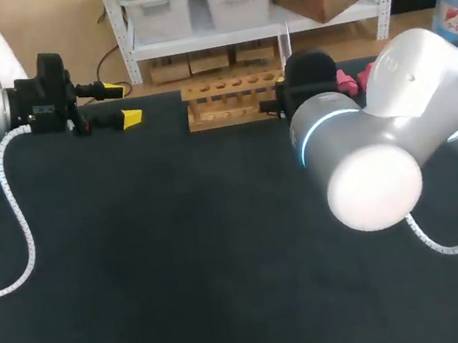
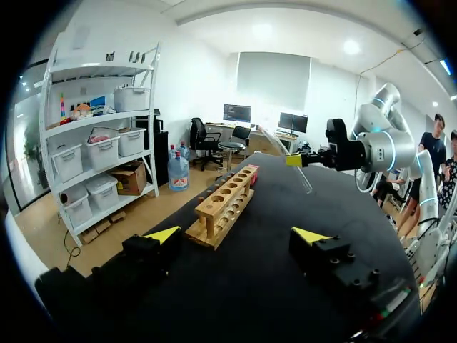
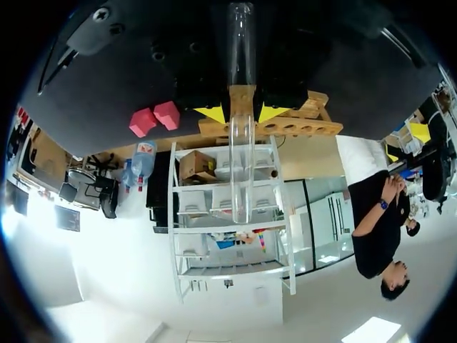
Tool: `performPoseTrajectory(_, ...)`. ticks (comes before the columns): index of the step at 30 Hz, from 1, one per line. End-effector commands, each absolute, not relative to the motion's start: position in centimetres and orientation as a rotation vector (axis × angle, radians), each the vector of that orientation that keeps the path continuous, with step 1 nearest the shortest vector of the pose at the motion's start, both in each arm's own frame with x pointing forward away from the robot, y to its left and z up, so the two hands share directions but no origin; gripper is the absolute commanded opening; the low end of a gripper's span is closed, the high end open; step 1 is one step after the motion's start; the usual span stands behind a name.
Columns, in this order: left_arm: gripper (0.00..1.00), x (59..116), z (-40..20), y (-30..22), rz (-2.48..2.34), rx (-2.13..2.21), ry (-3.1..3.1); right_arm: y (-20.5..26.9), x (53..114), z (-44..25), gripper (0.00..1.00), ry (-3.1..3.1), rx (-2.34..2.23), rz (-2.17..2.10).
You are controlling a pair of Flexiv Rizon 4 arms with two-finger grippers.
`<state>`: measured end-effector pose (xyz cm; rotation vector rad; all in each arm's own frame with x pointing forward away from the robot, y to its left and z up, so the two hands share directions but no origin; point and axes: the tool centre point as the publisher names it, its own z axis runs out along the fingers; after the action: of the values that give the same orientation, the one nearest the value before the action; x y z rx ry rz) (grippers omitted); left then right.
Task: Grasp the test tube, adjust it, and insert it.
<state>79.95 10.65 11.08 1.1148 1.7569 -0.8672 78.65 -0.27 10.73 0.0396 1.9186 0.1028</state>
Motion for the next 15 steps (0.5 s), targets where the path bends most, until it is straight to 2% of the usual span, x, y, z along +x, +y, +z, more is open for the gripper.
performPoseTrajectory(1, 1.00, 79.8, 11.0, 10.7, -0.864, 1.111, 1.751, 0.7, 80.2, 9.9, 0.00, 1.957, 0.022, 0.100)
performPoseTrajectory(15, 1.00, 79.8, 11.0, 10.7, -0.864, 1.111, 1.751, 1.8, 83.1, 6.4, 0.00, 2.056, -0.004, 0.148)
